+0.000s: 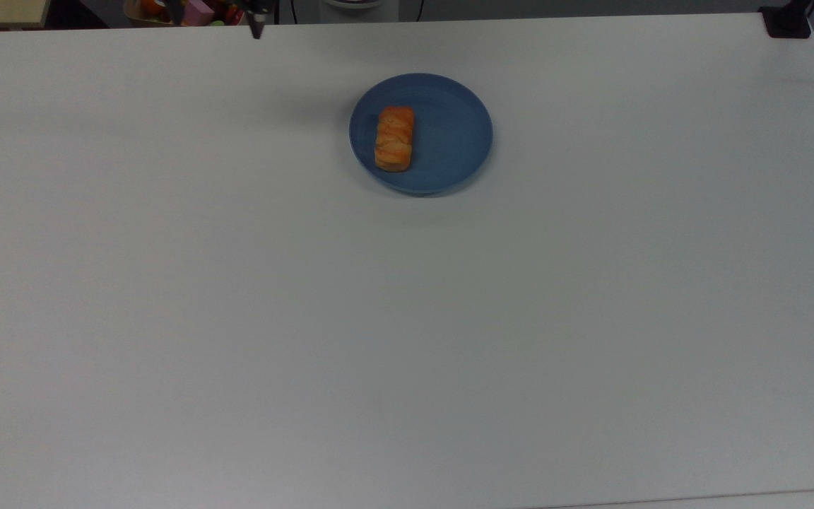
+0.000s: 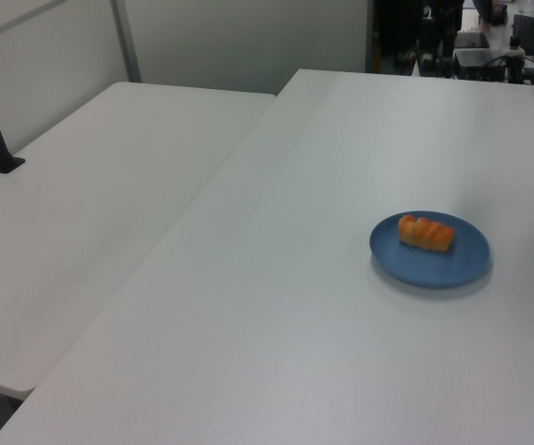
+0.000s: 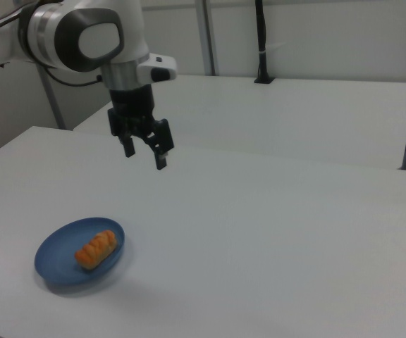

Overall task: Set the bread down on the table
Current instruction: 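Lower the gripper down onto the orange bread roll on the blue plate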

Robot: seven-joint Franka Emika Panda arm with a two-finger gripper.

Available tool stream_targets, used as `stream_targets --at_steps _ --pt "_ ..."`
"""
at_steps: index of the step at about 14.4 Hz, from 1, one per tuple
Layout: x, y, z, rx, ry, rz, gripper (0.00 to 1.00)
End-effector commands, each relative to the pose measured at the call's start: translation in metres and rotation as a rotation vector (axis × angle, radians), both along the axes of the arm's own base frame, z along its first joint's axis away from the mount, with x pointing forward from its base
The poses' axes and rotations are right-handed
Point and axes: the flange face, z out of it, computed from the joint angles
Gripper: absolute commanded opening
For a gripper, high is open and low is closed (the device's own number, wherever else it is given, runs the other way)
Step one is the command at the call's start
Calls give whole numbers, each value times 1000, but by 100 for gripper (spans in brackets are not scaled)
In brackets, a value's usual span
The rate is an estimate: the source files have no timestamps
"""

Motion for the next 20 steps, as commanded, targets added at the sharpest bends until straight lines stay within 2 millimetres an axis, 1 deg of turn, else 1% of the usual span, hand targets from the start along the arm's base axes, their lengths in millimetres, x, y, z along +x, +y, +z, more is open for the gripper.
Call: stream_targets --at_steps 1,3,5,7,8,9,10,11,12,14,15,17,20 --pt "8 50 -36 23 81 82 100" --pt "8 73 -70 51 145 107 100" --pt "3 87 -91 59 173 89 100" --pt "-3 114 -114 48 192 80 100" --pt "-6 123 -128 42 193 65 100" --pt "-10 136 -147 30 182 40 100" --pt "-12 145 -160 23 169 20 100" --pt "-12 149 -170 17 152 -5 100" --pt "-16 158 -188 7 155 -9 100" --pt "-19 173 -214 -8 195 -4 100" --pt "-20 184 -231 -21 218 -5 100" --pt "-19 196 -250 -46 223 -13 100" --pt "-18 199 -259 -52 221 -14 100"
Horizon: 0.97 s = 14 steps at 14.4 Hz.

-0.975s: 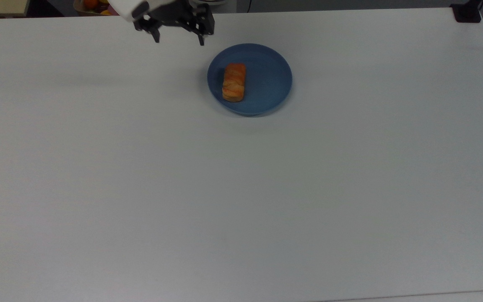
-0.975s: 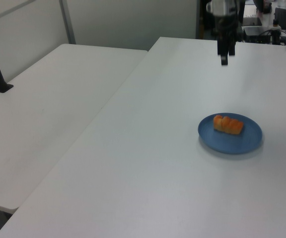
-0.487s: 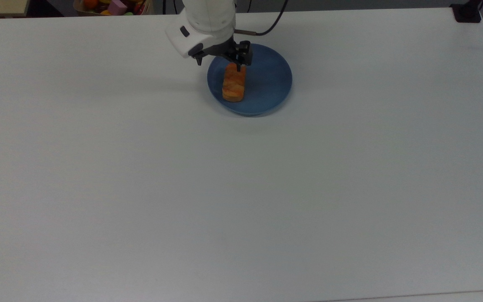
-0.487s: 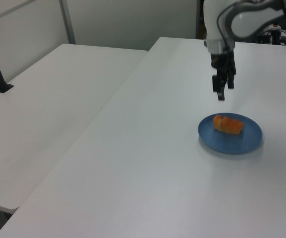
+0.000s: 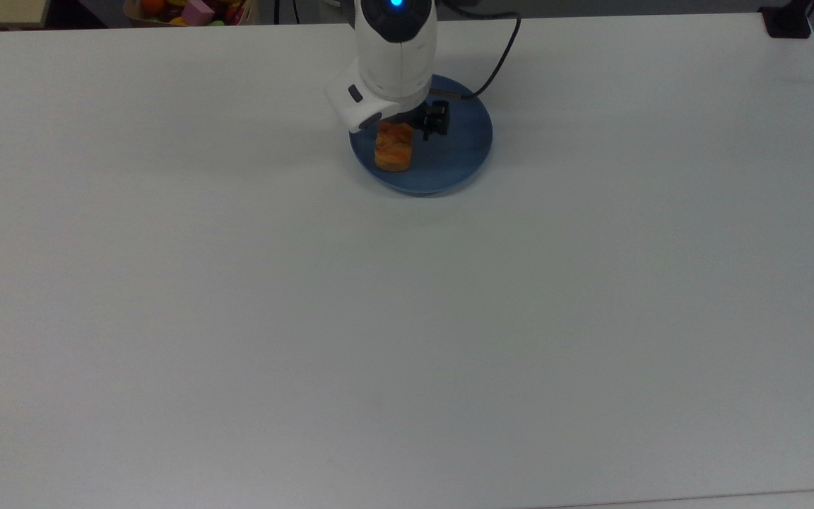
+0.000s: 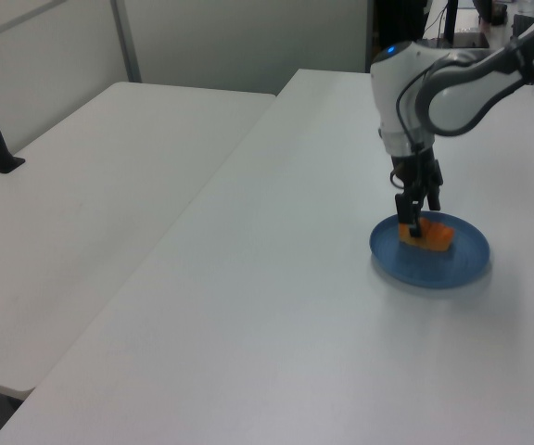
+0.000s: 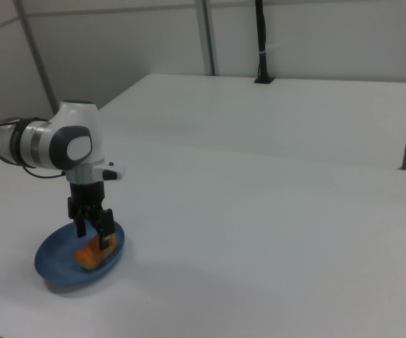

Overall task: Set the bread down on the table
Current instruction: 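Lower the gripper down onto the orange bread roll on the blue plate, then close the gripper on the bread roll and lift it off the plate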

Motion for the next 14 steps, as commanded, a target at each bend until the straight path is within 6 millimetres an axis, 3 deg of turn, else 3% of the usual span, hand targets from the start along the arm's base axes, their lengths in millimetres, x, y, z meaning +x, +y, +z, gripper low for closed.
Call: stream_targets --at_steps 1,3,4,5,6,11,14 --pt "-4 8 -14 -28 -5 1 91" --pt "-8 10 -29 -57 -6 -9 67" --pt "-7 10 -30 -56 -26 -19 50" --pt "-5 9 -27 -53 -36 -22 26" --pt "-3 5 -21 -50 -48 -30 14" --pt "-4 -5 19 -33 -80 -35 12" --pt "-11 -9 70 -13 -84 -8 12"
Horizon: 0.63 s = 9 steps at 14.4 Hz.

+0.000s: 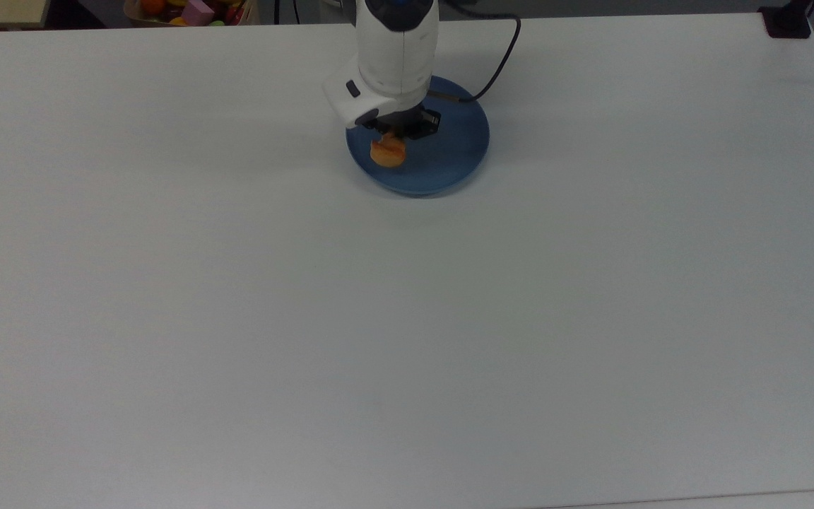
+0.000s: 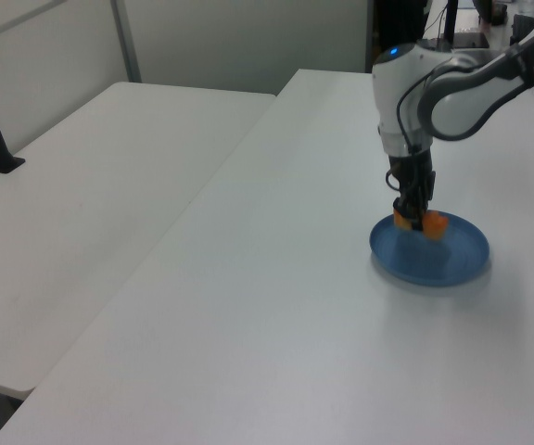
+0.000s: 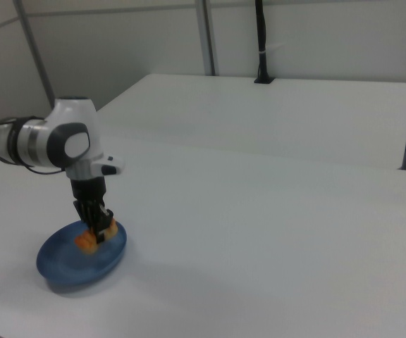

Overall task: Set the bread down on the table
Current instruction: 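Close the gripper on the bread roll and lift it off the plate, then carry the held bread roll away from the plate across the table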

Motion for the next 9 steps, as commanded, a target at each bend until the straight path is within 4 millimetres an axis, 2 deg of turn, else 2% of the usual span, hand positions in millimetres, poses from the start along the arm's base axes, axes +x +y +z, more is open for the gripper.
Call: stream_targets --at_steps 1,2,4,7,9 --pt "-14 -9 79 22 -15 26 12" --pt "-12 -20 113 31 -17 26 13" --pt "-7 -35 149 56 -17 30 14" --pt "2 -79 189 78 -62 40 16" --pt "9 -118 210 86 -106 40 16"
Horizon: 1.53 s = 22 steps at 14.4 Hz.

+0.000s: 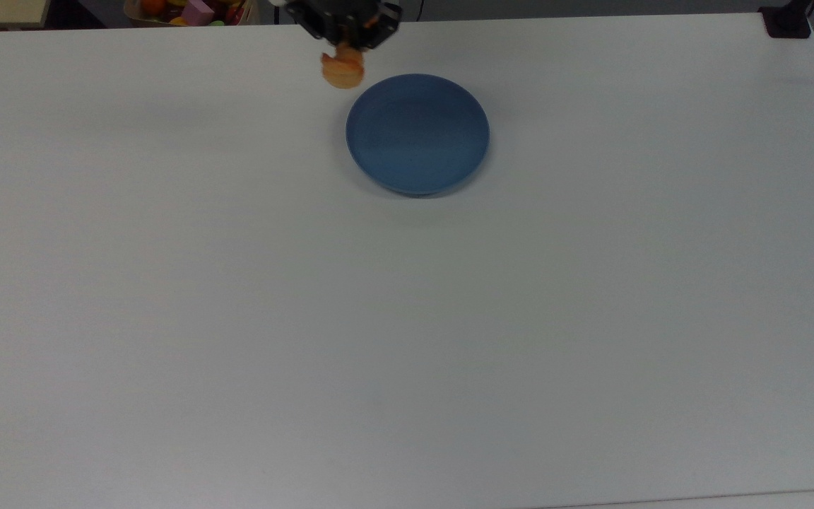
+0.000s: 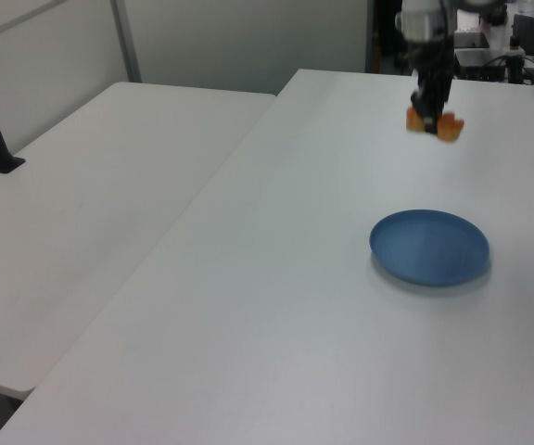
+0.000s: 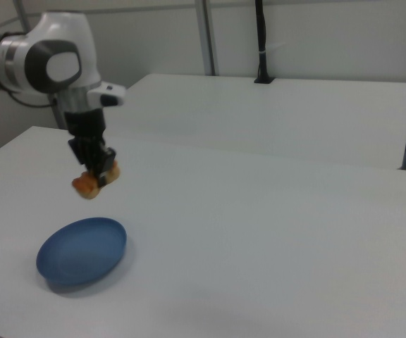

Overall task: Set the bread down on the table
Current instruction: 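Carry the held bread roll away from the plate across the table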

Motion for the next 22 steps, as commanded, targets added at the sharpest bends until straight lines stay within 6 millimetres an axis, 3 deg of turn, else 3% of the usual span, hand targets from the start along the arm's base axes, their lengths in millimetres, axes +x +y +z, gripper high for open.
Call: stream_targets --at_steps 1,2,4,7,9,10,15,17,19,22 --pt "12 -67 30 35 -44 21 16" --pt "14 -102 32 40 -55 25 16" --pt "11 -148 26 46 -56 41 16" --pt "11 -224 -12 56 -31 58 16" --pt "14 -250 -35 49 -40 50 16" --pt "19 -255 -62 40 -28 49 16" --pt "25 -268 -140 11 2 53 19" --pt "25 -270 -156 -1 -10 55 30" --pt "23 -272 -161 0 -10 52 37" --pt "26 -268 -175 2 5 52 57"
